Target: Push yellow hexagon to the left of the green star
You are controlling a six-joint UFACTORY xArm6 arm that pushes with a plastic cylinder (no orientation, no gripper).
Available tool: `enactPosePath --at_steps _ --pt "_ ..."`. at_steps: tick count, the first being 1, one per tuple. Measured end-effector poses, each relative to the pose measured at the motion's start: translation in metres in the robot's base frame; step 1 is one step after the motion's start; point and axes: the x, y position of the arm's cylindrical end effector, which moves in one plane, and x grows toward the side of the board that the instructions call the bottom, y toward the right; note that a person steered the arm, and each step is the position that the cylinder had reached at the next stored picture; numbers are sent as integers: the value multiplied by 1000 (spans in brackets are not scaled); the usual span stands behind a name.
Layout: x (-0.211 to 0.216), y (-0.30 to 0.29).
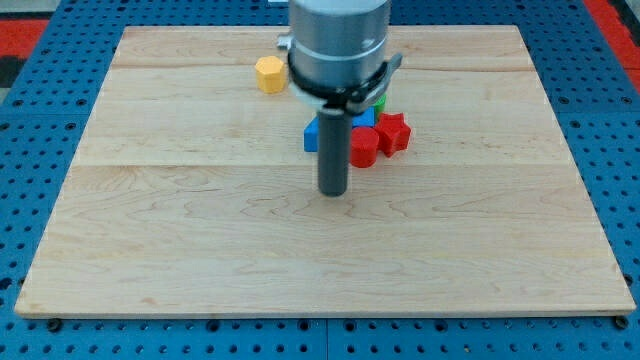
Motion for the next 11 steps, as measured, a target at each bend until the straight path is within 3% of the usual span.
enactPosePath --at_steps 3,5,7,11 --pt "-115 -144" --pt "-221 -121" --pt "-222 -62" --pt "-173 -23"
